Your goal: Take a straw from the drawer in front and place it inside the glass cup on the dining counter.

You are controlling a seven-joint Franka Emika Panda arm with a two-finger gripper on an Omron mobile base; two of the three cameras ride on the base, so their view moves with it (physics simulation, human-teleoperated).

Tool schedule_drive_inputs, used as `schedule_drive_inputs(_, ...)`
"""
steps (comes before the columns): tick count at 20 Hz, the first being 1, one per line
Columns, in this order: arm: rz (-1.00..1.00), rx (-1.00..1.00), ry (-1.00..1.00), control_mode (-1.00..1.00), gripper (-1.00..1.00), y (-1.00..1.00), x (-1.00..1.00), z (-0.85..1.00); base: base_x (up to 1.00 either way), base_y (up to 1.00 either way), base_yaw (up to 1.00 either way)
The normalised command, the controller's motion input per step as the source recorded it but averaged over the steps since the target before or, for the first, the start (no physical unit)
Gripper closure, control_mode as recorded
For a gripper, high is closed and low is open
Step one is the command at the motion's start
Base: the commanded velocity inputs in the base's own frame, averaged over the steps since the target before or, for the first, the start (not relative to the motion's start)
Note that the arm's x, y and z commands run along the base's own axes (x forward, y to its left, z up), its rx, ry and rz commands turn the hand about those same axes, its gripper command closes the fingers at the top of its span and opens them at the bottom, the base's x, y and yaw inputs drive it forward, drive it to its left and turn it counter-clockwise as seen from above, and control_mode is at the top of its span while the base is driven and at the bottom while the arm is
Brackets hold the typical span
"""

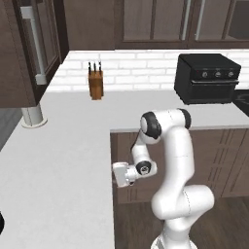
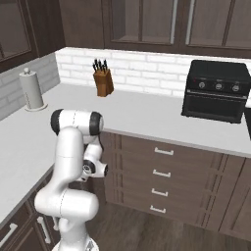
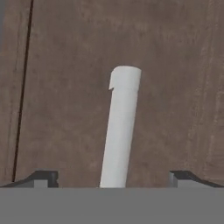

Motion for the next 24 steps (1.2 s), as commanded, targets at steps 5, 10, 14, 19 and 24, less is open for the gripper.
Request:
schedule_drive_inputs(5,0.01,0.0,0.0,-1.0,-1.0,0.14,0.17,-0.44,0.0,0.0,0.0)
schedule_drive_inputs(10,0.0,0.0,0.0,-1.0,-1.0,0.04,0.18,-0.46,0.0,0.0,0.0)
schedule_drive_inputs(14,0.0,0.0,0.0,-1.0,-1.0,0.23,0.12,-0.17,0.0,0.0,0.0)
schedule_drive_inputs(19,0.0,0.0,-0.01,-1.0,-1.0,0.61,0.0,0.2,0.0,0.0,0.0)
schedule_drive_inputs(24,0.0,-0.03,0.0,-1.0,1.0,0.63,0.0,0.26,0.0,0.0,0.0)
